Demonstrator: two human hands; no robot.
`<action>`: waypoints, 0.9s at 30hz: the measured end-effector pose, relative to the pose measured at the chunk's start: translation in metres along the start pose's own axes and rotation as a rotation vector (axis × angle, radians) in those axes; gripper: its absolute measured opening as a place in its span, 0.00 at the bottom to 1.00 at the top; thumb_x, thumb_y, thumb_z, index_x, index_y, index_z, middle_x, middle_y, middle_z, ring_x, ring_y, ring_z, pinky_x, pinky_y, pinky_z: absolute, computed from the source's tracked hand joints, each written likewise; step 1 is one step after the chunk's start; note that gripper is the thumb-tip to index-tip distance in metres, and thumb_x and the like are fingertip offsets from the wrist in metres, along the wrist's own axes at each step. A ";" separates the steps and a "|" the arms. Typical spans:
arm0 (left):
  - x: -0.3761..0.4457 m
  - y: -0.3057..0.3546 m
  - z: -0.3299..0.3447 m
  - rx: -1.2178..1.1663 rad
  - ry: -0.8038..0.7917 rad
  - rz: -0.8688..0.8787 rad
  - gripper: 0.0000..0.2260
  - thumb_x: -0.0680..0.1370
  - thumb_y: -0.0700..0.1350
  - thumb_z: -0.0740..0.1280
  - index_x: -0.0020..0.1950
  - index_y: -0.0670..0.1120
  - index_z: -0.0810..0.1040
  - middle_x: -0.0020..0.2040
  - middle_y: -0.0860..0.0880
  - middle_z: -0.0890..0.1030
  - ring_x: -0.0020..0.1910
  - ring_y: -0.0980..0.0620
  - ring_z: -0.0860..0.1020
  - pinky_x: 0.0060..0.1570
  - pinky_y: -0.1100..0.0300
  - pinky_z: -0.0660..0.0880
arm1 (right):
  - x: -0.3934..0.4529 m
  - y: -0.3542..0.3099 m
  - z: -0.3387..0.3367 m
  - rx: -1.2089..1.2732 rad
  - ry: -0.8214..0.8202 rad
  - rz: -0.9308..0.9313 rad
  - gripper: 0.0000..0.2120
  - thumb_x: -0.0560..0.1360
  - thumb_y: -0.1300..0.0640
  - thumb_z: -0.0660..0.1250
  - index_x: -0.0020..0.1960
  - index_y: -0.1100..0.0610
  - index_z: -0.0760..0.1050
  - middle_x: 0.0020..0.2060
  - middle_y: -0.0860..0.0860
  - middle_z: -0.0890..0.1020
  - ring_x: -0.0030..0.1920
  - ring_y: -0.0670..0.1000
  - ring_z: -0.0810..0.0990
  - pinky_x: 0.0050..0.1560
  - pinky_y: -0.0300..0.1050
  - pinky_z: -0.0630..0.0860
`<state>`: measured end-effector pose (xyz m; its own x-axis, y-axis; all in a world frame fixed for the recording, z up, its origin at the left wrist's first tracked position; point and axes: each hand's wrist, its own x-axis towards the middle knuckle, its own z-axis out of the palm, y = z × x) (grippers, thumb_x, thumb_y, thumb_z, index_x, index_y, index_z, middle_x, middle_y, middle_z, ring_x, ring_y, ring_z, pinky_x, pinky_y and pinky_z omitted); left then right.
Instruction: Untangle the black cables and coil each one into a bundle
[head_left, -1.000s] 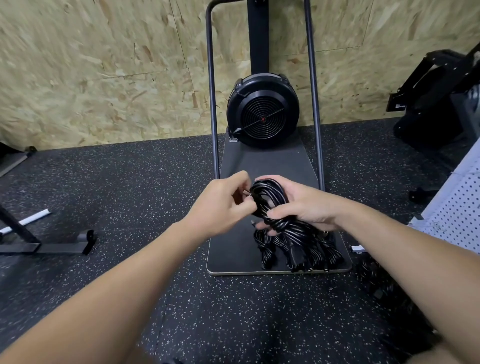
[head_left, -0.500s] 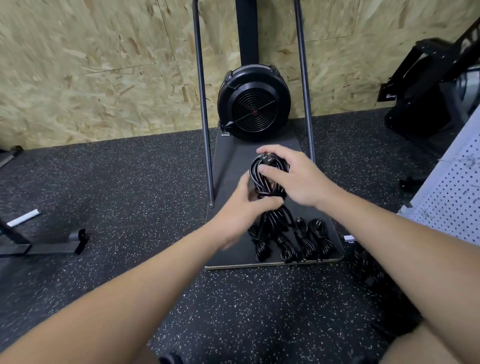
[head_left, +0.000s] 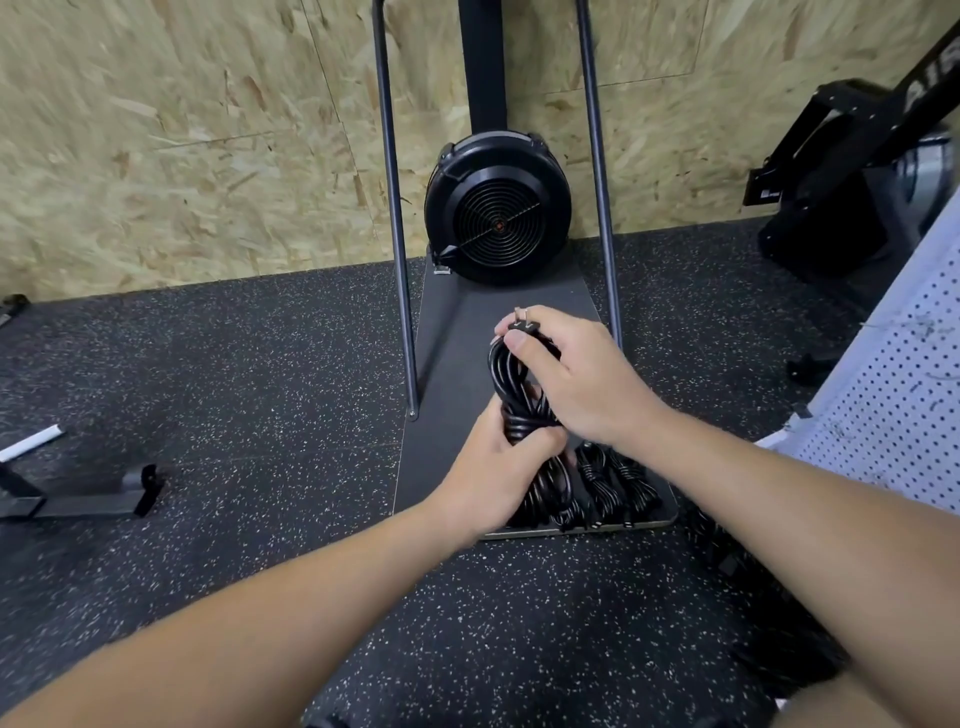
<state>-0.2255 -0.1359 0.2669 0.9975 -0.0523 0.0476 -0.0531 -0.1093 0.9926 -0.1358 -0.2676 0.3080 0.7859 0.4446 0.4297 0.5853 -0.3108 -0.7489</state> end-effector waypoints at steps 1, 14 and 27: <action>-0.002 -0.001 0.000 0.020 -0.016 -0.006 0.03 0.83 0.35 0.66 0.55 0.36 0.77 0.45 0.38 0.85 0.42 0.45 0.82 0.47 0.52 0.81 | 0.000 -0.002 0.004 0.032 0.035 0.003 0.11 0.88 0.49 0.65 0.61 0.52 0.84 0.52 0.43 0.87 0.55 0.44 0.85 0.60 0.46 0.79; 0.015 -0.001 -0.009 0.057 0.113 0.057 0.12 0.80 0.49 0.79 0.61 0.49 0.82 0.56 0.43 0.86 0.51 0.50 0.82 0.63 0.37 0.79 | 0.019 -0.013 -0.038 0.379 0.096 0.166 0.15 0.79 0.57 0.80 0.64 0.57 0.85 0.59 0.49 0.89 0.64 0.47 0.86 0.74 0.53 0.79; 0.012 0.042 0.026 -0.069 0.001 0.001 0.08 0.87 0.47 0.69 0.65 0.53 0.83 0.59 0.47 0.88 0.58 0.45 0.86 0.57 0.43 0.82 | -0.069 -0.031 -0.071 0.258 -0.031 0.519 0.10 0.86 0.45 0.69 0.57 0.46 0.87 0.56 0.52 0.89 0.63 0.61 0.85 0.63 0.67 0.83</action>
<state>-0.2166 -0.1665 0.3060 0.9975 -0.0517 0.0490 -0.0511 -0.0404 0.9979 -0.1938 -0.3481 0.3375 0.9484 0.3146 -0.0388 0.0543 -0.2821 -0.9578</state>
